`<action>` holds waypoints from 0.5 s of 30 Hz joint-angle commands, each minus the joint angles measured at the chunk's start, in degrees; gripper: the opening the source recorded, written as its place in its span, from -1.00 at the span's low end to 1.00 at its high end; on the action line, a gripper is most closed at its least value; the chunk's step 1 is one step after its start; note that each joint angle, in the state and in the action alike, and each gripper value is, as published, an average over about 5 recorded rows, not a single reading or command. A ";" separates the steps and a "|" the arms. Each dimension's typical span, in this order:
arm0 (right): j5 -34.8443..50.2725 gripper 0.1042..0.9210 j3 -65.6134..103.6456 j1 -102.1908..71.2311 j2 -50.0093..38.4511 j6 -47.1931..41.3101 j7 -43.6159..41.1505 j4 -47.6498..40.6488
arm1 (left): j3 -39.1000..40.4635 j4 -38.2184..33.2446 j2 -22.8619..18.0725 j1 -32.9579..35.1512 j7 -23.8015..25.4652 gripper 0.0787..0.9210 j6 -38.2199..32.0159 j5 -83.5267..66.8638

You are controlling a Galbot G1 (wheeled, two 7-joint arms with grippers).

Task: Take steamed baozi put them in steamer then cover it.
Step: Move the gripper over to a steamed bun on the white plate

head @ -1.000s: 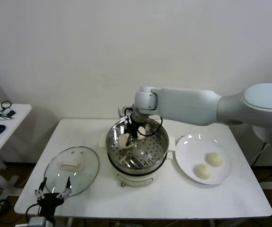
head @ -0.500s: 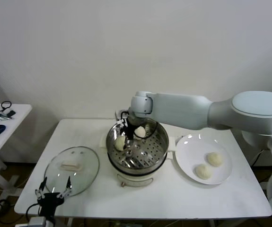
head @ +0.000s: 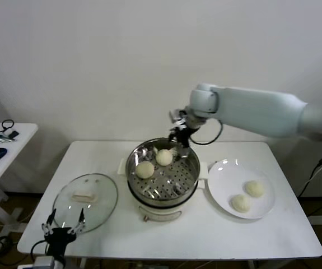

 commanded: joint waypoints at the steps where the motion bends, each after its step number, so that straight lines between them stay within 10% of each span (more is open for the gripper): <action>1: -3.12 0.76 -8.44 6.27 -20.31 2.43 -3.72 9.06 | 0.05 0.13 0.10 0.00 0.02 0.77 0.01 -0.02; 15: -18.55 0.76 2.70 -19.34 -30.55 -3.49 4.18 10.70 | 0.45 -0.73 -0.56 0.29 0.05 0.77 0.06 0.16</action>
